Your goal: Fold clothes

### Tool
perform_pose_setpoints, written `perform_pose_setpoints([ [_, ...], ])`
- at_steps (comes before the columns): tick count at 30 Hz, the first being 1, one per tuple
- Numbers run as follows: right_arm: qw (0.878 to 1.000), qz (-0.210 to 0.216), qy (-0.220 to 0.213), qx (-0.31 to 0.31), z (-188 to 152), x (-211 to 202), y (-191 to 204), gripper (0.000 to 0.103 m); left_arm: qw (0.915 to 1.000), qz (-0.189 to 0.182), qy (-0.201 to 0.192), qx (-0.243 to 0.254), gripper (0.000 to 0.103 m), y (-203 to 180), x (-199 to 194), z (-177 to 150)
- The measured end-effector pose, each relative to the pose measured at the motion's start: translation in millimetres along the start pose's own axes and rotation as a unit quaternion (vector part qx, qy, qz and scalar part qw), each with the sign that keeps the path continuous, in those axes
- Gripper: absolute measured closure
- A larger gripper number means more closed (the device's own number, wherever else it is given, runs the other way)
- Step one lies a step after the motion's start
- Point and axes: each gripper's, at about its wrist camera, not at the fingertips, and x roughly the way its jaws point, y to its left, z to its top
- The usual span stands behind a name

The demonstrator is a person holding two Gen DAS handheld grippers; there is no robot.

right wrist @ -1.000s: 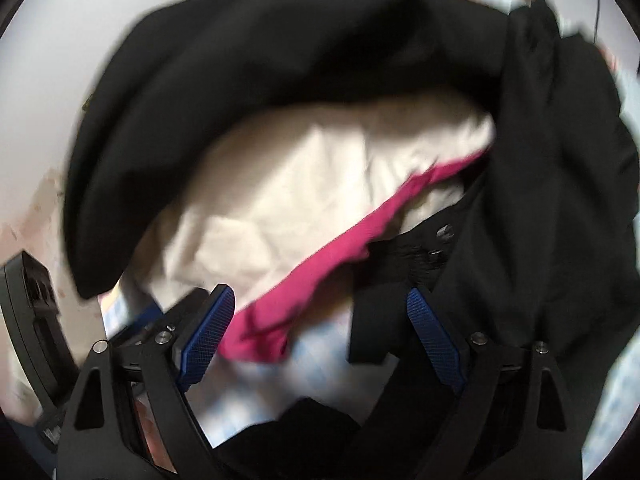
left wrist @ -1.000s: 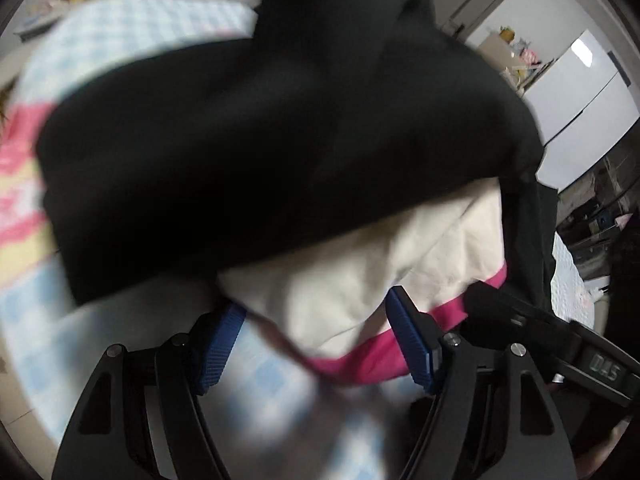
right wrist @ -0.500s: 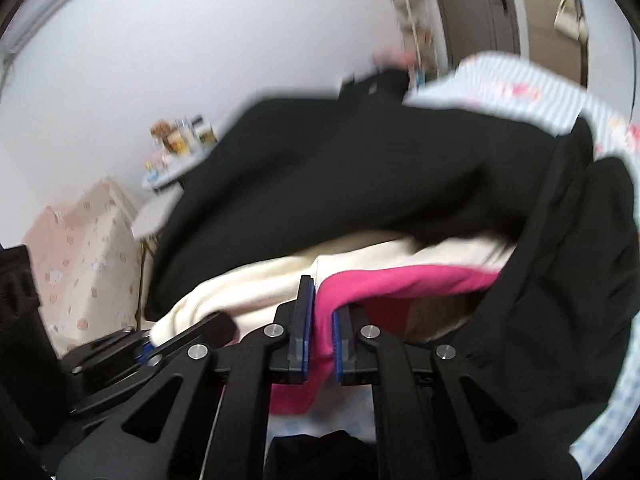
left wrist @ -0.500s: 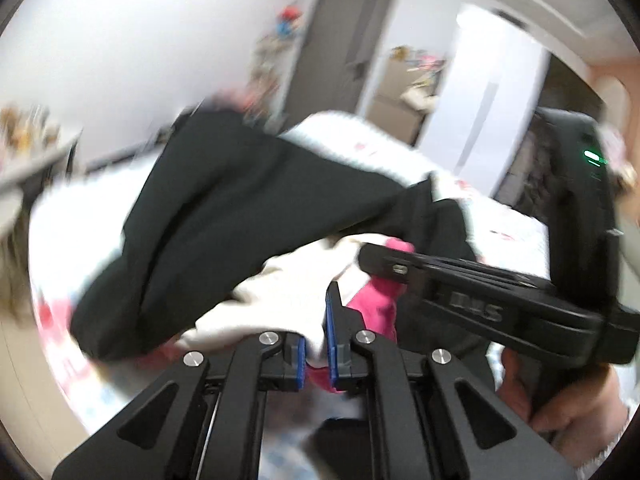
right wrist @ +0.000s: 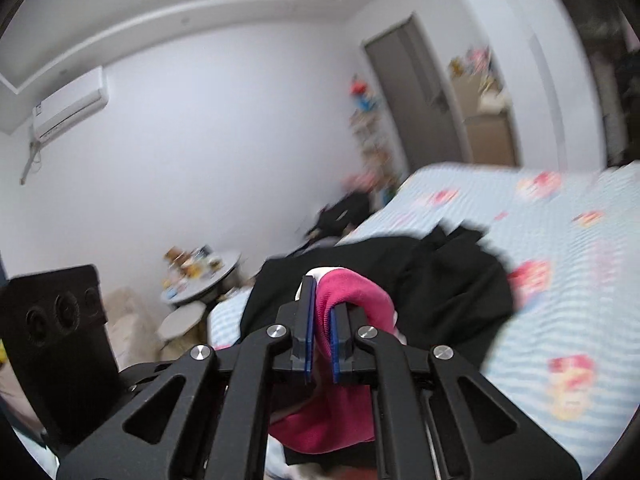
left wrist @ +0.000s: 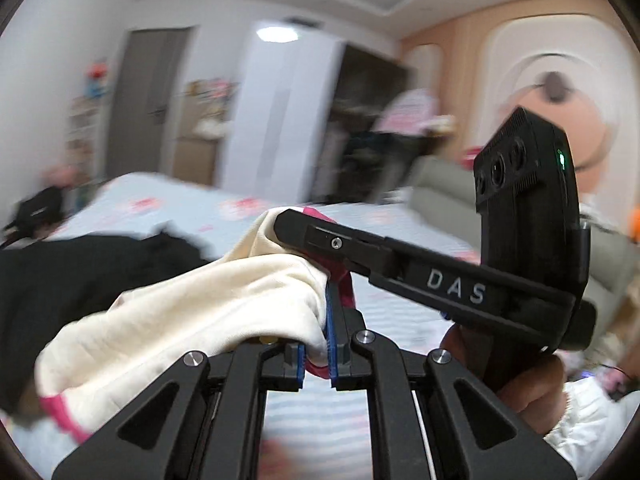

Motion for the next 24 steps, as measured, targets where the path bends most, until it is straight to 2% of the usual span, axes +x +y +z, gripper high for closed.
perform_pose_setpoints([
  [2,0.999,-0.025,-0.037,0.001,-1,-63,-5,0.098,0.9984,-0.053,0.005,0.021,0.095,-40,10,12],
  [4,0.997,-0.054,-0.05,0.018,-3,-120,-22,0.098,0.9941,-0.104,0.024,0.018,0.095,-68,22,10],
  [5,0.995,-0.082,-0.052,0.033,-10,-147,-32,0.098,0.9907,-0.131,0.036,0.012,0.095,-81,32,5],
  [8,0.984,-0.149,-0.055,0.078,-35,-203,-57,0.098,0.9769,-0.196,0.083,-0.012,0.095,-135,56,-31],
  [10,0.972,-0.218,-0.053,0.068,-60,-227,-66,0.098,0.9685,-0.219,0.117,-0.011,0.094,-162,95,-51],
  [13,0.951,-0.297,-0.026,0.083,-98,-247,-94,0.098,0.9559,-0.212,0.203,0.001,0.094,-205,147,-106],
  [16,0.93,-0.324,0.054,0.164,-154,-231,-153,0.097,0.9302,-0.194,0.311,-0.017,0.093,-209,189,-175],
  [18,0.917,-0.325,0.104,0.205,-196,-222,-182,0.095,0.9191,-0.169,0.354,-0.036,0.093,-202,211,-204],
  [19,0.91,-0.324,0.127,0.224,-215,-218,-196,0.095,0.9175,-0.157,0.362,-0.046,0.091,-194,212,-212],
  [20,0.911,-0.318,0.13,0.229,-224,-222,-201,0.095,0.9172,-0.147,0.366,-0.056,0.09,-184,210,-218],
  [21,0.911,-0.313,0.132,0.234,-233,-227,-206,0.093,0.9167,-0.137,0.37,-0.066,0.083,-174,208,-225],
  [22,0.912,-0.307,0.134,0.239,-241,-232,-212,0.092,0.92,-0.126,0.363,-0.075,0.07,-159,196,-229],
  [24,0.912,-0.296,0.139,0.247,-258,-241,-222,0.087,0.9289,-0.104,0.343,-0.092,0.056,-127,168,-237],
])
